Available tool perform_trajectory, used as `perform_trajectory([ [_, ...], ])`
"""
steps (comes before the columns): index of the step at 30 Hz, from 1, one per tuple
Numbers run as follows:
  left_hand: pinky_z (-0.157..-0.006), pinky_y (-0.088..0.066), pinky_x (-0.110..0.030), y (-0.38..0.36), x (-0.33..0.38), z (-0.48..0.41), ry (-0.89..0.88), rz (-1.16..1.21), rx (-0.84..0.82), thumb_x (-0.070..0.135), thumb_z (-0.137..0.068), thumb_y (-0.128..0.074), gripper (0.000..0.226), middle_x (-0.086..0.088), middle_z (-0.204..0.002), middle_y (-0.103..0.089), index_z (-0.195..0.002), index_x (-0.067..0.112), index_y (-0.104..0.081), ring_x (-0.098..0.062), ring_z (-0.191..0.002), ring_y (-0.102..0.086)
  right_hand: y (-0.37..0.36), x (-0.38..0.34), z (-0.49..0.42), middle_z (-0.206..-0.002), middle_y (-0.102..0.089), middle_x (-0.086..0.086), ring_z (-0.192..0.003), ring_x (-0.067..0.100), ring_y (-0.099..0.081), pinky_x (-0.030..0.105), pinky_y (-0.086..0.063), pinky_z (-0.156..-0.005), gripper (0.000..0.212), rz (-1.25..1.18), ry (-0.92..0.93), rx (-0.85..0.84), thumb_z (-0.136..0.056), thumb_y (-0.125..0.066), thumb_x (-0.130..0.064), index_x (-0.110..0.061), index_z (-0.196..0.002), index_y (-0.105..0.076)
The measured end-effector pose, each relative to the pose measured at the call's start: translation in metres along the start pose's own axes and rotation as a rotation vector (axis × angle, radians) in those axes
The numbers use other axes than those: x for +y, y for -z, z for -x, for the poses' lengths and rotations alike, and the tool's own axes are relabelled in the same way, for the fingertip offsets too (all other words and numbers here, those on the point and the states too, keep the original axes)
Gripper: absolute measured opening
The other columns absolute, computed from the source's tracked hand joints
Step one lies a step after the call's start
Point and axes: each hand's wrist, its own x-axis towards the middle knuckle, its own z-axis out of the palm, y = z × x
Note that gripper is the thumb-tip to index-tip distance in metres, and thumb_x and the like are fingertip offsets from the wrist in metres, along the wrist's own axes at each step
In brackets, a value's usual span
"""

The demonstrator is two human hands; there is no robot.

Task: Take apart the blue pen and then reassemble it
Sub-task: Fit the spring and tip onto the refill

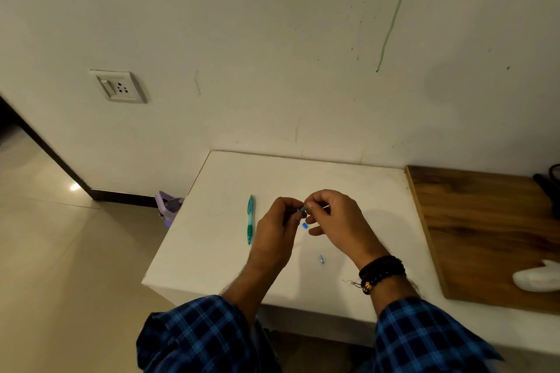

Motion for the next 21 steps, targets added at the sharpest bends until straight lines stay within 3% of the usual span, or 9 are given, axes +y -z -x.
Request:
perform_trajectory([
  [11,-0.075,-0.052,-0.009,0.0014,-0.0016,0.0012,-0.026,0.017,-0.003,0.02,-0.099,-0.056,0.009,0.019,-0.091,-0.065,-0.107,0.021,-0.06,0.001,-0.088,-0.064,0.0036,-0.0013,0.0008,-0.08,-0.074,-0.004,-0.072,0.008,-0.075,0.021,-0.062,-0.068,0.011,-0.016,0.018,0.01,-0.098,-0.063,-0.014,-0.017,-0.093,-0.072],
  [16,-0.076,-0.053,-0.011,0.0024,-0.0005,0.002,-0.017,0.041,0.006,0.019,-0.098,-0.058,0.01,0.018,-0.091,-0.067,-0.103,0.027,-0.059,0.0,-0.087,-0.065,0.0062,-0.0025,-0.0003,-0.08,-0.074,0.0,-0.071,0.011,-0.076,0.021,-0.061,-0.065,0.01,-0.056,-0.012,0.002,-0.096,-0.066,-0.013,-0.013,-0.091,-0.075],
  [21,-0.076,-0.053,-0.011,0.0026,-0.0009,0.0023,-0.016,0.049,0.012,0.019,-0.099,-0.057,0.009,0.017,-0.092,-0.068,-0.103,0.026,-0.059,-0.001,-0.088,-0.065,0.0037,-0.0008,0.0019,-0.076,-0.074,-0.007,-0.07,0.01,-0.075,0.023,-0.062,-0.067,0.011,-0.039,0.007,0.037,-0.095,-0.068,-0.016,-0.015,-0.089,-0.077],
])
